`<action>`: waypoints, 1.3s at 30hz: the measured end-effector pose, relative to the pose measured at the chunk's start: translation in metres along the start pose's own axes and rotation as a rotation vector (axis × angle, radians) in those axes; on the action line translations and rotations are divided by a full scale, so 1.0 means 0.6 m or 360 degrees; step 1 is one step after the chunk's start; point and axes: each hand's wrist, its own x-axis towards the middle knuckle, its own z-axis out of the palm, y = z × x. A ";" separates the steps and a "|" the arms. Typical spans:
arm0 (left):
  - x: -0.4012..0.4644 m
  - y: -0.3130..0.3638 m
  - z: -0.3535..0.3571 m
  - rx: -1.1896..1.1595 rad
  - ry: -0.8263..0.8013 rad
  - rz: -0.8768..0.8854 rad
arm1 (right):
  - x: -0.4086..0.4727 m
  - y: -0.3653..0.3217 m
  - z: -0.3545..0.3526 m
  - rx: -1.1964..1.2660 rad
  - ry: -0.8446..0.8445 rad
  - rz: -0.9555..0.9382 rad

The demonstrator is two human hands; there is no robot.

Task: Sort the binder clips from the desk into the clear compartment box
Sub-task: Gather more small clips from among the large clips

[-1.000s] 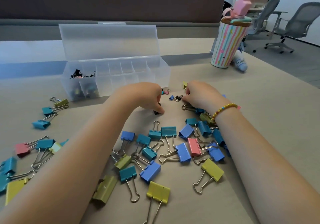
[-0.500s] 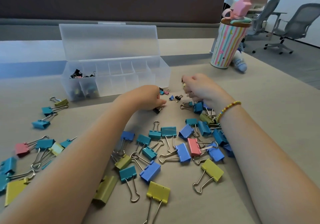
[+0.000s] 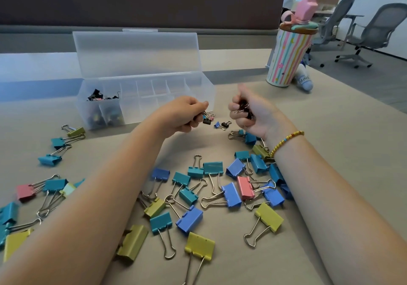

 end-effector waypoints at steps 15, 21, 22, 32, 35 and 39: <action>0.002 0.001 0.012 -0.0020 0.0112 0.0047 | -0.007 0.016 0.029 -0.1077 -0.0237 0.0079; 0.003 -0.003 0.001 -0.0028 0.0089 -0.0019 | -0.001 0.018 0.026 -0.1196 -0.0066 -0.0053; 0.004 -0.004 -0.002 -0.0038 0.0107 -0.0034 | 0.000 0.016 0.023 -0.1192 0.0008 -0.0087; 0.002 -0.003 -0.025 -0.1156 0.0168 -0.0220 | 0.002 0.005 0.009 -0.0188 0.0049 0.0037; -0.003 0.002 -0.024 -0.1267 0.0211 -0.0211 | 0.000 0.003 0.007 0.0049 0.0026 0.0050; -0.008 0.006 -0.019 -0.1296 0.0154 -0.0222 | -0.004 0.001 0.002 0.0240 0.0036 0.0041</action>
